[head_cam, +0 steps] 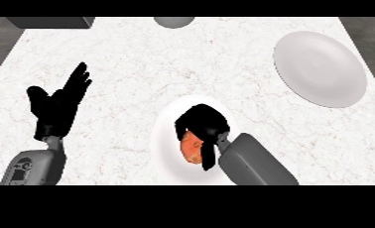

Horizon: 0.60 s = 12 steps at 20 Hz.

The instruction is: Pick the squash from the plate and place it in the plate

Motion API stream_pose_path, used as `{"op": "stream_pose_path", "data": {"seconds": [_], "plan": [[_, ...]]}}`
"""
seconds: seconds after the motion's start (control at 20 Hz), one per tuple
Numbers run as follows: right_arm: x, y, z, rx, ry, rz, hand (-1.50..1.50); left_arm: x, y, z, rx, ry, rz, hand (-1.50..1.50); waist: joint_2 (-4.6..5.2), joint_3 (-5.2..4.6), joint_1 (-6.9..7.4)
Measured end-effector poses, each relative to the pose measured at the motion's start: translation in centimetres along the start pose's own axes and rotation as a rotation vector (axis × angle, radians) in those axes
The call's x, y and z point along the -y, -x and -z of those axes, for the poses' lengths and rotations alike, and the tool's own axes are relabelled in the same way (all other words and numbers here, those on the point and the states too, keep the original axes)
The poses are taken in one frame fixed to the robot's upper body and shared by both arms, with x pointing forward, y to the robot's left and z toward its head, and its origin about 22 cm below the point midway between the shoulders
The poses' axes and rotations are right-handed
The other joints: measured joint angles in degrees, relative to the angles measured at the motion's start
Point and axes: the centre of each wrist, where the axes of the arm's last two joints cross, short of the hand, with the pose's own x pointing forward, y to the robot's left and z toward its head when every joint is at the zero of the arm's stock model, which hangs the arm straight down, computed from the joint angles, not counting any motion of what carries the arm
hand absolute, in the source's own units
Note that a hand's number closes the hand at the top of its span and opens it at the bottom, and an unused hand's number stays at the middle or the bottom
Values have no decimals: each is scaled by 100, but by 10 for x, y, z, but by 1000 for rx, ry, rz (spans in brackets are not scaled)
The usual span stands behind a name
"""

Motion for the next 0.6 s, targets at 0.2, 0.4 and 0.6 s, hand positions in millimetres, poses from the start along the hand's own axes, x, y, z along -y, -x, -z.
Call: {"op": "stream_pose_path", "data": {"seconds": [0.2,0.4,0.6], "plan": [[-1,-4,-6,14,22,22,150,-3,-3,0,-1,-1,2,0,7,-1,-11],[-1,2,-6,-12,123,18,150,-3,3,-4,2,-2,0,0,27,7,-4],[16,35,-22,-113,214,33,150,-3,2,-5,5,-4,-3,0,47,21,-21]]}}
